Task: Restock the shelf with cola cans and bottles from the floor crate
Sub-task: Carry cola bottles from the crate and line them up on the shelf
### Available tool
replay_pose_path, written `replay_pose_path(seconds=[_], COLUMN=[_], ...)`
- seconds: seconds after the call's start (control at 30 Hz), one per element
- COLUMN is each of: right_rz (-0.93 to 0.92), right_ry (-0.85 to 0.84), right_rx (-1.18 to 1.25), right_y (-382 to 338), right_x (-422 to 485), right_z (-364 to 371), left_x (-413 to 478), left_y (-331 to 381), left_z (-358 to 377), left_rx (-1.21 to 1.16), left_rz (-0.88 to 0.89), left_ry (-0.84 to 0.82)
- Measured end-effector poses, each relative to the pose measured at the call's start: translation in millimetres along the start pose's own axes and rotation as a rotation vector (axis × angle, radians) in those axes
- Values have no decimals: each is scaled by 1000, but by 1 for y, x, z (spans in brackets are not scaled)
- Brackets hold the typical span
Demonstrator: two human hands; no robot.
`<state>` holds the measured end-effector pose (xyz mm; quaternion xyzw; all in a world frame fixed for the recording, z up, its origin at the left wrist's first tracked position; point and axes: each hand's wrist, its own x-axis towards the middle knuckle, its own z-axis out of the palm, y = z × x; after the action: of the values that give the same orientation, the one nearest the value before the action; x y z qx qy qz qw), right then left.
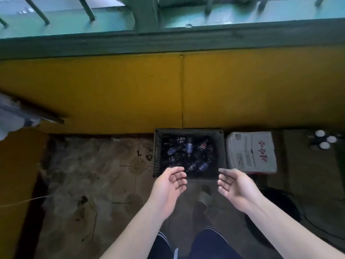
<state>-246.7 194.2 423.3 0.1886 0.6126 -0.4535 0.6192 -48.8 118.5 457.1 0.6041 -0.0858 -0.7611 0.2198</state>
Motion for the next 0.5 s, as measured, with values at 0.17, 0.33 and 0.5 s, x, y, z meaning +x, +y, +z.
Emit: replay_pose_path(seconds=[0.17,0.33,0.5], right_rz=[25,71,51], right_ry=[16,113,217], right_rx=[-29,-145,-235], right_y=[-5,21,49], right_x=[77,170,261], right_z=[7,4,-20], left_x=[72,164,267], left_y=[-12,-37,-57], left_z=[17,-23,-81], left_rx=[145,467,890], left_rz=[-66,-148,-182], left_ry=[27,63,82])
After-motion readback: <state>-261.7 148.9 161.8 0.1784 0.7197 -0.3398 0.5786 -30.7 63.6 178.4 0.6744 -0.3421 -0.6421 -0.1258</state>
